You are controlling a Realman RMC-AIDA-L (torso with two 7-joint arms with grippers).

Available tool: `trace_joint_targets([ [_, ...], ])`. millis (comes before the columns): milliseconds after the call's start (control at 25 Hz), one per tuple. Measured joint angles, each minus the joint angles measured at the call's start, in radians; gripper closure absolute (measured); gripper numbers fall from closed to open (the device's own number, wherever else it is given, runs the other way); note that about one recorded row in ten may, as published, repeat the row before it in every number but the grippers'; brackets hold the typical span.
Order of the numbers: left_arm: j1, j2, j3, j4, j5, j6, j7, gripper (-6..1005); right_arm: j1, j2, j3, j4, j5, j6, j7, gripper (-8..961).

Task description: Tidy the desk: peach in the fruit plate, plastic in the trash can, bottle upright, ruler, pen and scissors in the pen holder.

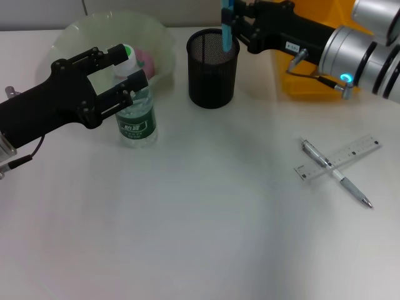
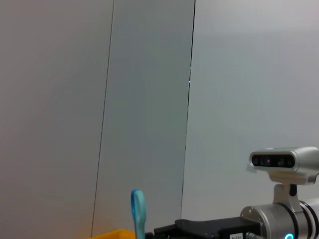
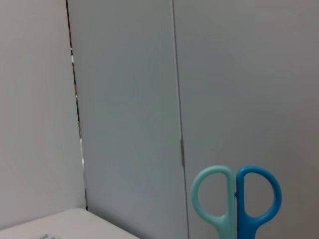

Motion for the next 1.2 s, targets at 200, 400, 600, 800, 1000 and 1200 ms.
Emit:
trace_joint_targets([
  [200, -0.001, 0.000, 0.000, 0.000, 0.000, 0.000, 0.000, 411, 0.039, 0.000, 0.000, 0.047, 0.002, 0.029, -0.015, 735],
  [400, -0.001, 0.000, 0.000, 0.000, 0.001, -0.001, 0.002, 411, 0.050, 0.001, 0.003, 0.050, 0.003, 0.046, -0.037, 735],
  [600, 0.001, 0.000, 0.000, 0.000, 0.002, -0.002, 0.002, 411, 0.052, 0.001, 0.008, 0.051, 0.003, 0.056, -0.038, 658],
  [800, 0.002, 0.000, 0.000, 0.000, 0.002, 0.003, 0.002, 411, 0.043, 0.002, 0.009, 0.051, 0.003, 0.053, -0.038, 658],
  [1000, 0.003, 0.001, 0.000, 0.000, 0.002, 0.006, 0.002, 411, 0.013, 0.002, 0.002, 0.037, 0.056, 0.032, -0.038, 657],
  [1200, 0.004, 0.002, 0.000, 0.000, 0.002, 0.007, 0.002, 411, -0.063, -0.003, 0.001, -0.033, 0.070, -0.056, -0.013, 657],
])
